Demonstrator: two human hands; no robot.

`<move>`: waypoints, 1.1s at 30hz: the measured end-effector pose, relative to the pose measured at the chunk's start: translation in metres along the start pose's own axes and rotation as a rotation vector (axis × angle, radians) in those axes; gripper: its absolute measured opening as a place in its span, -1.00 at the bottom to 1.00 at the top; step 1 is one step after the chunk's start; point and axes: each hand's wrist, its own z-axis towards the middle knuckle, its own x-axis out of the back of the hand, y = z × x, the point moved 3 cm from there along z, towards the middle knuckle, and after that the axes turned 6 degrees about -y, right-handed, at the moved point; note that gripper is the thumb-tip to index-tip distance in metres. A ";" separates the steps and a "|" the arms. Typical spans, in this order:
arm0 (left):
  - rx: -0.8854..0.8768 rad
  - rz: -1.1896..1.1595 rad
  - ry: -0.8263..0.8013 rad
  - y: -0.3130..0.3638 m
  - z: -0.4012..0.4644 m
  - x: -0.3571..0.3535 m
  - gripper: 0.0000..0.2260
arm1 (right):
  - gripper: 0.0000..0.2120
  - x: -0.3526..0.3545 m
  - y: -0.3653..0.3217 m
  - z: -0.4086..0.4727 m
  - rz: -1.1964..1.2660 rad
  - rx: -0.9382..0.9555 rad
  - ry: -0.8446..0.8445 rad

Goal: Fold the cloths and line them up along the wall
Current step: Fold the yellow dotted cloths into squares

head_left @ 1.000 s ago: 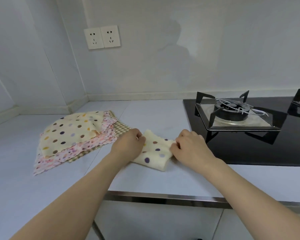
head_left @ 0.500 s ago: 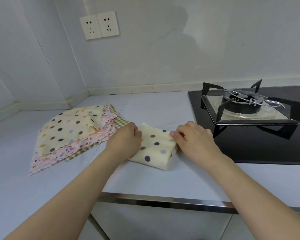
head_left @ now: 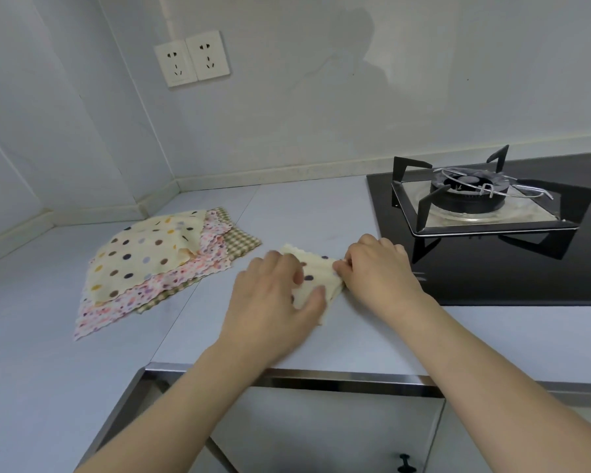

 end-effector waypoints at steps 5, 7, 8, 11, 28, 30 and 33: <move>0.031 0.367 -0.062 0.011 -0.004 -0.022 -0.63 | -0.67 0.001 -0.001 -0.004 0.008 0.004 0.016; 0.034 0.393 -0.054 0.013 -0.003 -0.023 -0.72 | -0.67 0.002 -0.001 -0.006 -0.004 0.012 0.028; 0.054 0.391 -0.066 0.015 -0.003 -0.022 -0.76 | -0.67 0.002 -0.002 -0.006 -0.011 0.015 0.031; 0.186 0.365 -0.147 0.022 -0.001 -0.025 -0.76 | -0.67 0.002 -0.003 -0.007 -0.030 0.016 0.032; 0.281 -0.008 -0.404 -0.019 -0.002 -0.011 -0.81 | -0.72 -0.004 0.003 -0.006 -0.040 0.064 0.057; 0.248 0.017 -0.451 -0.019 -0.003 -0.014 -0.76 | -0.72 -0.003 0.002 -0.006 -0.034 0.054 0.060; 0.229 0.018 -0.632 -0.023 0.002 -0.007 -0.56 | -0.71 0.000 0.000 -0.008 -0.026 0.048 0.068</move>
